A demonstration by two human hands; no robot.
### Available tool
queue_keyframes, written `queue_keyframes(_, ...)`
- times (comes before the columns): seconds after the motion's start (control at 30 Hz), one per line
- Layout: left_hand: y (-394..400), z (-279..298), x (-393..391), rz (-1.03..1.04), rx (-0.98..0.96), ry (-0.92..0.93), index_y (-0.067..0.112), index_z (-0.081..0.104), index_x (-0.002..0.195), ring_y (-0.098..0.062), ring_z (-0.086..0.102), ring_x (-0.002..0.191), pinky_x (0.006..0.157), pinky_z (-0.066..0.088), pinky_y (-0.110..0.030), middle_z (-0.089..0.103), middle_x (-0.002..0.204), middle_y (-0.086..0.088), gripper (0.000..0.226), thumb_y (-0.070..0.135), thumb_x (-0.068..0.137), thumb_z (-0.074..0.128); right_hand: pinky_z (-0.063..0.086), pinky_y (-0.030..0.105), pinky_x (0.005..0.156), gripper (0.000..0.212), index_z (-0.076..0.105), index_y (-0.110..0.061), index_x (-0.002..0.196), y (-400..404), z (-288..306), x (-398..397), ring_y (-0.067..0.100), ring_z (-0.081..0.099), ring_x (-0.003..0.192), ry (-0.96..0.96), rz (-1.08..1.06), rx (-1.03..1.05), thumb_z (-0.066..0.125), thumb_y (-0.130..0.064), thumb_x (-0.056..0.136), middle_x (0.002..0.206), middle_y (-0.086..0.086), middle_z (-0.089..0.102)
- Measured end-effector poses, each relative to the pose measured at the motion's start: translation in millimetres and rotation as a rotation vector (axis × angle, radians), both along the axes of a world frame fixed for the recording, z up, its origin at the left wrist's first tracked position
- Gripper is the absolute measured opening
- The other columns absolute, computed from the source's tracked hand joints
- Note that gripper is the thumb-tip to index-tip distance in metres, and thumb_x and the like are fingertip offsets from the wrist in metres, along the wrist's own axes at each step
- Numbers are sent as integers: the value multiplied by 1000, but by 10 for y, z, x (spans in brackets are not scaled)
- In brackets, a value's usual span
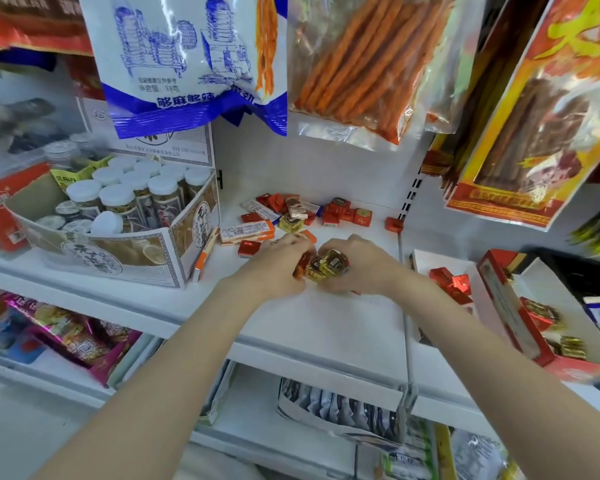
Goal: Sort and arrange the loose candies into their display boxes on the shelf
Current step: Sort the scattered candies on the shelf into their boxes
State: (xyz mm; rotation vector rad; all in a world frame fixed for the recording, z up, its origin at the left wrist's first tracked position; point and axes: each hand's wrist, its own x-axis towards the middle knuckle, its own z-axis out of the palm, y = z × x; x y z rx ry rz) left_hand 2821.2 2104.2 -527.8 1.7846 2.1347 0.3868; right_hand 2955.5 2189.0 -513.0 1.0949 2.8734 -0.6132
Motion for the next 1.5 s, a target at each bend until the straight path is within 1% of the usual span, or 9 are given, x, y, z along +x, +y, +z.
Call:
queue_keyframes(0.13, -77, 13, 0, 86, 68, -15, 25, 42, 125, -26, 48, 113, 84, 40, -31, 42, 127, -3, 51, 26, 79, 65, 43, 32, 77, 41, 52, -22, 115, -162, -160, -54, 31, 55, 90, 88, -106, 109, 65, -38, 79, 95, 3, 40)
queue_keyframes(0.23, -125, 7, -26, 101, 89, -9, 23, 42, 125, -25, 50, 111, 85, 42, -33, 43, 127, -5, 50, 27, 80, 64, 46, 35, 81, 41, 52, -21, 120, -241, -154, 59, 33, 57, 90, 129, -99, 132, 62, -35, 83, 97, 3, 40)
queue_keyframes(0.33, -147, 37, 30, 118, 108, 19, 23, 40, 127, -27, 50, 112, 86, 42, -34, 43, 127, -5, 52, 27, 81, 63, 48, 32, 70, 39, 52, -20, 120, -225, -12, 380, 26, 55, 79, 201, -130, 110, 61, -32, 84, 103, 8, 49)
queue_keyframes(0.43, -116, 94, 214, 92, 144, 33, 23, 39, 129, -27, 48, 115, 87, 41, -33, 41, 129, -4, 54, 28, 82, 64, 38, 23, 71, 40, 53, -21, 121, -154, 136, 844, 18, 54, 89, 238, -193, 171, 63, -32, 84, 112, 7, 58)
queue_keyframes(0.53, -6, 201, 520, 19, 215, 23, 22, 39, 128, -25, 49, 111, 82, 41, -31, 41, 128, -3, 53, 28, 81, 64, 36, 24, 73, 42, 54, -19, 122, -90, 314, 1350, 14, 49, 88, 212, -354, 202, 64, -32, 83, 114, 5, 61)
queue_keyframes(0.77, 238, 439, 1366, -177, 364, -78, 21, 38, 127, -21, 50, 106, 82, 44, -29, 43, 122, -3, 52, 28, 83, 63, 37, 31, 69, 43, 58, -9, 117, 138, 284, 2255, 31, 56, 99, 76, -713, 298, 66, -32, 81, 109, 16, 64)
queue_keyframes(1.1, 419, 337, 1645, -204, 356, -57, 24, 38, 125, -21, 50, 112, 86, 48, -32, 42, 126, -2, 51, 30, 82, 65, 37, 36, 99, 45, 45, -10, 131, 356, 136, 2157, 34, 46, 118, 98, -567, 174, 55, -23, 90, 133, 19, 42)
queue_keyframes(1.37, 533, 391, 2100, -270, 402, -178, 24, 37, 129, -18, 48, 114, 85, 44, -27, 41, 127, -1, 52, 28, 85, 63, 36, 24, 76, 29, 59, -8, 116, 263, 232, 2559, 32, 55, 103, 98, -523, 243, 47, -5, 90, 118, 16, 54)
queue_keyframes(1.5, 656, 369, 2346, -309, 392, -208, 24, 37, 131, -20, 48, 118, 92, 49, -36, 40, 131, -1, 56, 29, 83, 64, 32, 26, 74, 30, 63, -8, 110, 204, 127, 2724, 33, 50, 106, 84, -552, 272, 44, -2, 89, 117, 15, 55)
